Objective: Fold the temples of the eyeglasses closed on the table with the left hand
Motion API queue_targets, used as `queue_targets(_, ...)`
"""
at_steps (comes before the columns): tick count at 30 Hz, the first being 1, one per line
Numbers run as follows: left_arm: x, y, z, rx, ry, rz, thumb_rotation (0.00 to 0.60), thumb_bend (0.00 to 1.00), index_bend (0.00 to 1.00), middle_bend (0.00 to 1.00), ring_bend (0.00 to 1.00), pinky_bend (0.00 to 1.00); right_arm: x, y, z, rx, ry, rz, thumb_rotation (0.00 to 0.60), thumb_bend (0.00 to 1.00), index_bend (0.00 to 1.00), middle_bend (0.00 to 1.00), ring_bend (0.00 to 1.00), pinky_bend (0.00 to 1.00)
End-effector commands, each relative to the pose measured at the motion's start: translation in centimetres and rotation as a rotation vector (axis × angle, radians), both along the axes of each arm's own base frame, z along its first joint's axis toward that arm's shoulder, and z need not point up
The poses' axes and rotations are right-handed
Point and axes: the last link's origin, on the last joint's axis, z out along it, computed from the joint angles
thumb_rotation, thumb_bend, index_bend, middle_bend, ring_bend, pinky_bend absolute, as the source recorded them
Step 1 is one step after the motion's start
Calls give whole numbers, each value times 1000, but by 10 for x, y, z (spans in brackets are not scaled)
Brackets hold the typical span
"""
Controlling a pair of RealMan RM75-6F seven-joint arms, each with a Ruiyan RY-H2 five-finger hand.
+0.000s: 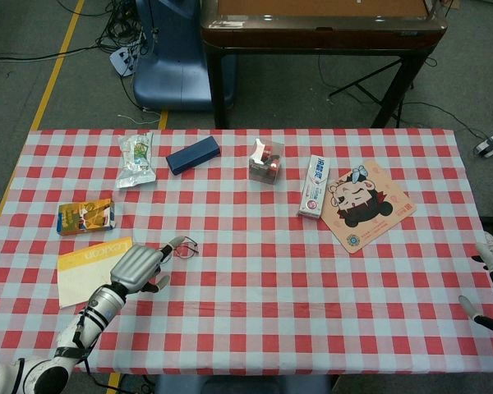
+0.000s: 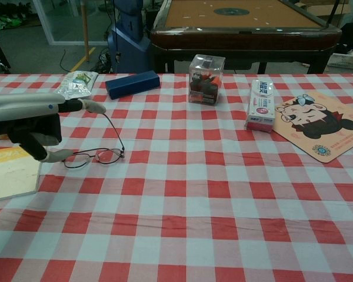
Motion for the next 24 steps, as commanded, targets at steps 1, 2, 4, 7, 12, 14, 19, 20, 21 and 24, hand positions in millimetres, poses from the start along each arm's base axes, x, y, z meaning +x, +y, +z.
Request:
queue_targets(1,0,0,-1,3,0,3,600,428,41,1000,954,998,0,-1,0,2,0,2,600,232,0,257,300,204)
queue_targets(2,-1,0,-1,4,1,5,600,427,41,1000,954,998,1,-1,0,3,1,3,600,232,0,257,300,204)
queue_targets(4,-1,0,-1,6,5,10,600,427,41,1000,954,998,1,-1,-1,5,1,3,600,232,0,257,300,203)
queue_targets(7,-4,0,-1,2,14,23,600,428,41,1000,954,998,1,-1,0,5,1,4,600,232,0,257,300,203)
queue_targets(12,-10,-1,-1,-13,33,46,600,427,38,1000,954,998,1,-2,0,5,0,5,600,233,0,257,300,204)
queue_targets(14,-13,-2,-1,-22,46,58,600,427,38,1000,954,998,1,-2,0,5,0,6,600,232,0,257,300,204)
queue_targets(19,-20,-4,-2,-38,76,84,600,427,37,1000,954,998,1,-2,-1,6,-1,7,600,232,0,257,300,203)
queue_targets(20,-22,-4,-2,-39,80,89,600,427,37,1000,954,998,1,-1,-1,6,-1,7,600,232,0,257,300,203)
queue_targets(21,-23,-4,-2,-41,84,93,600,427,36,1000,954,998,1,-1,-1,6,-2,6,600,232,0,257,300,203)
queue_targets(24,-28,-3,-3,-44,92,112,600,427,36,1000,954,998,1,-1,0,5,-2,6,600,233,0,257,300,204)
